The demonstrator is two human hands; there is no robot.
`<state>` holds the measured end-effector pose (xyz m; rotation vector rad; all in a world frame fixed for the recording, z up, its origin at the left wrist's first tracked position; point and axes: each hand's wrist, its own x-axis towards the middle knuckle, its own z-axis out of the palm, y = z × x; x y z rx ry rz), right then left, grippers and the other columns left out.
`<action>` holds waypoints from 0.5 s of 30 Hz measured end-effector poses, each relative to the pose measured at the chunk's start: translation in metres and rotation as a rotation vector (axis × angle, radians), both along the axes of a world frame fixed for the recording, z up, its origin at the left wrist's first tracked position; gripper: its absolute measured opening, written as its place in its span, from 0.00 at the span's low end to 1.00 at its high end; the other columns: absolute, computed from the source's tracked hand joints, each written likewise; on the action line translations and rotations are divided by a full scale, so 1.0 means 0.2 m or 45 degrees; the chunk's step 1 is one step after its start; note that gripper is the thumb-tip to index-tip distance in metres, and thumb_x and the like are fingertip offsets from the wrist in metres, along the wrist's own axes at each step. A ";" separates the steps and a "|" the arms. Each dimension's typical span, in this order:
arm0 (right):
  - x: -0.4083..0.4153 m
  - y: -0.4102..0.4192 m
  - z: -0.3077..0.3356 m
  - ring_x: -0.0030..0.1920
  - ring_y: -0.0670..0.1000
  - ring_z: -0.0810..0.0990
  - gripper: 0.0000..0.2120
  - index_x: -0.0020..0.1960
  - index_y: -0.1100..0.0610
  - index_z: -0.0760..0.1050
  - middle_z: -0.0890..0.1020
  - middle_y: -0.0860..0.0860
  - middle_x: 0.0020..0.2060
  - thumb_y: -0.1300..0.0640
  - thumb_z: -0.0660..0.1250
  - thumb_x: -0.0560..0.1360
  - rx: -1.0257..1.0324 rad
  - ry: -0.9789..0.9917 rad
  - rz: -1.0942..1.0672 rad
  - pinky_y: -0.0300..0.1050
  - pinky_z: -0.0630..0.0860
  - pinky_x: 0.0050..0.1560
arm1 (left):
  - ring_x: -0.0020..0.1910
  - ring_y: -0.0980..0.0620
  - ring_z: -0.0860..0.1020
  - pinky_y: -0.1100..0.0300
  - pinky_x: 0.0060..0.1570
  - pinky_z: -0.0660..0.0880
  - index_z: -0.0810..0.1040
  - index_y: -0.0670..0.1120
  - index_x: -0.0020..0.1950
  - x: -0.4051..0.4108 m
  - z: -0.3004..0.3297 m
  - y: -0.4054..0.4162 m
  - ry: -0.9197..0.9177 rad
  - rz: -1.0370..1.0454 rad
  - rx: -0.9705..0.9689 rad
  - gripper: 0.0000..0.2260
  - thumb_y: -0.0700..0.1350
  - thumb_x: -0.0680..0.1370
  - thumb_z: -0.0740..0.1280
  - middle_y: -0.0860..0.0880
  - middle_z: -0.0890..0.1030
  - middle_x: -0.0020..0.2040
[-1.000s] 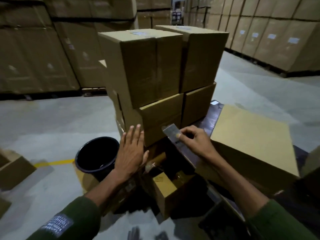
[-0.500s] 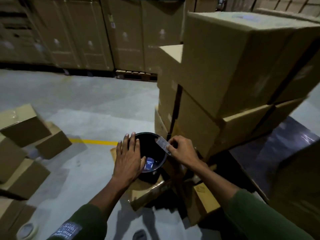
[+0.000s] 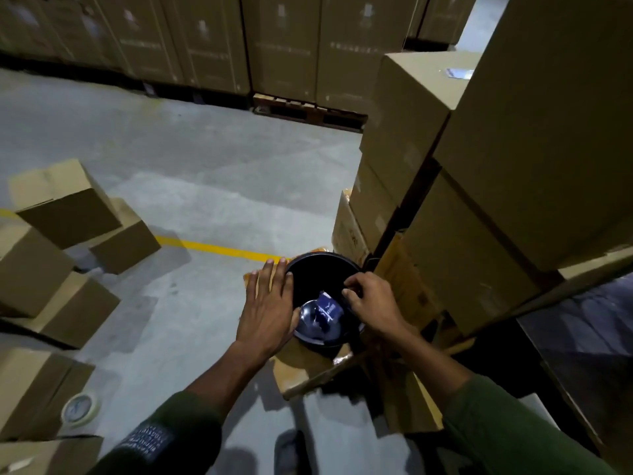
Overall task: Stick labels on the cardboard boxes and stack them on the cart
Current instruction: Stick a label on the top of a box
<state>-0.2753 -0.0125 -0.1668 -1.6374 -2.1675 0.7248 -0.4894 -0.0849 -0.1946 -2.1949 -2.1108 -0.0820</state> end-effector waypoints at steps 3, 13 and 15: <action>0.09 -0.05 0.00 0.48 0.50 0.80 0.05 0.51 0.55 0.82 0.82 0.50 0.46 0.57 0.69 0.76 0.028 0.047 -0.015 0.44 0.76 0.50 | 0.76 0.35 0.58 0.39 0.73 0.54 0.69 0.38 0.72 0.06 0.02 -0.01 0.023 -0.044 0.024 0.32 0.54 0.74 0.68 0.38 0.61 0.77; 0.69 -0.46 0.16 0.53 0.46 0.82 0.14 0.61 0.52 0.78 0.84 0.46 0.53 0.61 0.65 0.77 0.184 0.002 -0.057 0.45 0.80 0.54 | 0.78 0.38 0.53 0.39 0.74 0.53 0.67 0.40 0.75 0.65 0.24 -0.21 0.125 -0.333 0.118 0.30 0.55 0.77 0.63 0.40 0.57 0.79; 0.86 -0.59 0.23 0.55 0.49 0.82 0.15 0.62 0.53 0.78 0.83 0.48 0.55 0.60 0.65 0.77 0.284 -0.018 -0.066 0.48 0.79 0.54 | 0.78 0.38 0.54 0.40 0.75 0.52 0.66 0.40 0.75 0.82 0.29 -0.29 0.135 -0.416 0.153 0.30 0.55 0.78 0.63 0.40 0.57 0.79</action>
